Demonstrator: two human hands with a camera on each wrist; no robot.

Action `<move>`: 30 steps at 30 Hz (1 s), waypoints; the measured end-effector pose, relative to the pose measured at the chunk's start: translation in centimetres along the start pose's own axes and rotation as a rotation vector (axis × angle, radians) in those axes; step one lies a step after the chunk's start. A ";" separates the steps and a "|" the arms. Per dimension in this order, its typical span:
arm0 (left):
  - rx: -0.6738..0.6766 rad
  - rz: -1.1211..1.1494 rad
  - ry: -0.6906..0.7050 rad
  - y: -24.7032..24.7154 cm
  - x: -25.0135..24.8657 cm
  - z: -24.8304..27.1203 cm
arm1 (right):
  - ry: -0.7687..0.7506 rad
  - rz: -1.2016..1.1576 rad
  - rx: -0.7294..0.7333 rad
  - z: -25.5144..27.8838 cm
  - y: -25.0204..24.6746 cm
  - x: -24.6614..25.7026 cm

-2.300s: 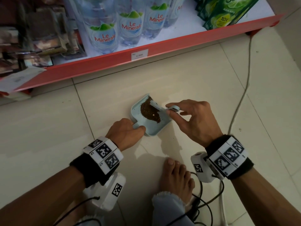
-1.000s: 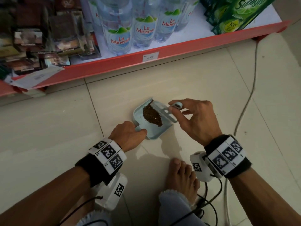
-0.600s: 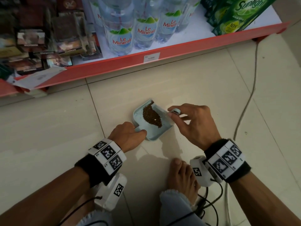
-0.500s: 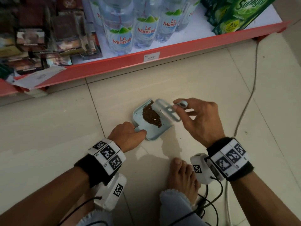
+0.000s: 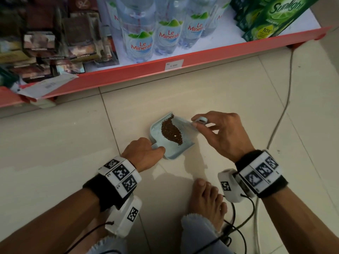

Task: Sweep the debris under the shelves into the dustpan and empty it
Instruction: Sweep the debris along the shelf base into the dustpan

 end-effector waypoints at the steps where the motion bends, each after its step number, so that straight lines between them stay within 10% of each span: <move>1: 0.000 0.000 0.001 0.0 0.1 0.0 | -0.001 -0.020 -0.036 -0.1 -0.2 0.1; 24: 0.088 0.003 0.104 -1.5 1.3 -0.8 | 0.183 0.147 0.059 0.1 2.4 3.5; 30: 0.084 -0.011 0.119 -1.4 1.3 -0.5 | 0.286 0.131 -0.215 1.3 0.2 3.4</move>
Point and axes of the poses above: each hand's wrist, its own z-axis away from the middle knuckle, its own y-axis out of the palm, x = y × z, the point moved 1 cm from there along -z, towards the middle knuckle, and after that the axes turned 4 degrees about -y, right-handed, at the moved point
